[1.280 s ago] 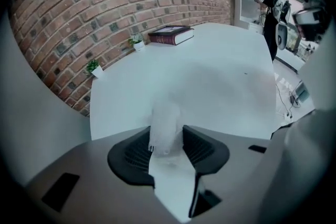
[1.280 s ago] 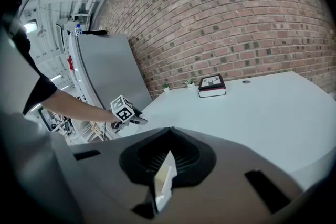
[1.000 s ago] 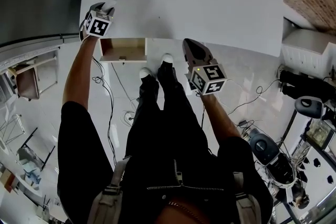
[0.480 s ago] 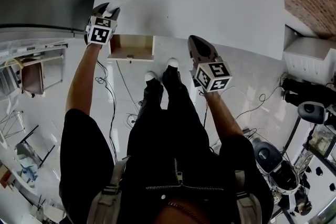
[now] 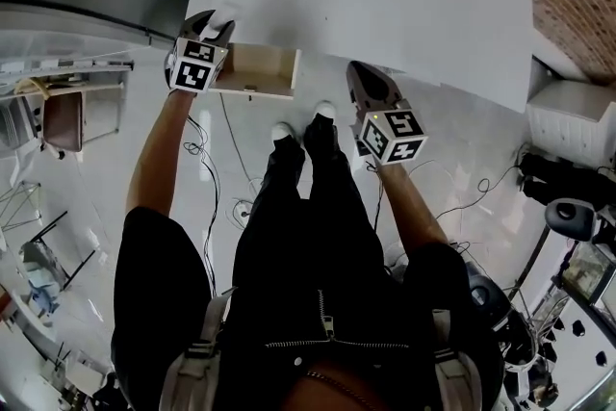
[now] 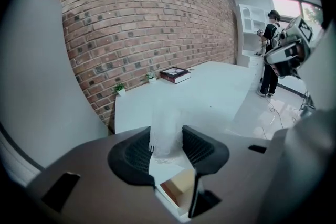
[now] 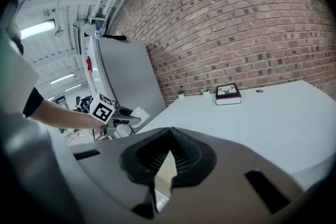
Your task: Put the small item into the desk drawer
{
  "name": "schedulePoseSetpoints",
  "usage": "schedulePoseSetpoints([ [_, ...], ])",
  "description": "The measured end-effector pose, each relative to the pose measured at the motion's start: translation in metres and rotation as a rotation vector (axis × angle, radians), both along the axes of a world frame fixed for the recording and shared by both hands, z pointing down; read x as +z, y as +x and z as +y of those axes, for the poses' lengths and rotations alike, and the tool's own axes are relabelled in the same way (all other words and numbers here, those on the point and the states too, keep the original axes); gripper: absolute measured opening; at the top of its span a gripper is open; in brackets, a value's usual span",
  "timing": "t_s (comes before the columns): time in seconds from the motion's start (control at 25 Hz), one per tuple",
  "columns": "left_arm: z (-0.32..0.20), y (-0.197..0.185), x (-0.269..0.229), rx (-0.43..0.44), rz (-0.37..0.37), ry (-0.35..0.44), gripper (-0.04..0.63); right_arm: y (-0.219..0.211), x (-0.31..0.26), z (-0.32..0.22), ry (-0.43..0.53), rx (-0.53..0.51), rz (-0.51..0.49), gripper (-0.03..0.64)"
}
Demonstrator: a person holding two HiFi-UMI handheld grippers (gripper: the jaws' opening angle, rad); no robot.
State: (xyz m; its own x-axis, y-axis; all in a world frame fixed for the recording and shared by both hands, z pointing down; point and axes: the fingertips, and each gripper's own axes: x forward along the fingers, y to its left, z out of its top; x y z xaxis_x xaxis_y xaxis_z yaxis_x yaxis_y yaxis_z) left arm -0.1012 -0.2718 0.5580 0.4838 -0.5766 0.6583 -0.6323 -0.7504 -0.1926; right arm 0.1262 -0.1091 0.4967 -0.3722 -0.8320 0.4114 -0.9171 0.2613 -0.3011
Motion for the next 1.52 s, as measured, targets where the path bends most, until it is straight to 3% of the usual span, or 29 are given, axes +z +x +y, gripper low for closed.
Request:
schedulePoseSetpoints([
  [0.24, 0.036, -0.005, 0.025, 0.044, -0.017, -0.04, 0.175, -0.015, 0.019, 0.008, -0.037, -0.017, -0.009, 0.006],
  [0.44, 0.07, 0.006, 0.05, 0.152, -0.048, -0.062, 0.175, -0.017, 0.038, 0.011, -0.072, -0.011, -0.017, 0.006],
  [0.72, 0.107, 0.023, 0.102, 0.292, -0.061, -0.173, 0.175, -0.017, 0.067, 0.015, -0.124, -0.005, -0.002, 0.006],
  [1.04, 0.111, 0.023, 0.18, 0.361, -0.153, -0.246, 0.175, -0.015, 0.101, 0.019, -0.176, 0.006, -0.014, 0.006],
  [1.52, 0.104, 0.023, 0.292, 0.58, -0.385, -0.303, 0.176, -0.019, 0.152, 0.027, -0.257, 0.006, -0.014, 0.006],
])
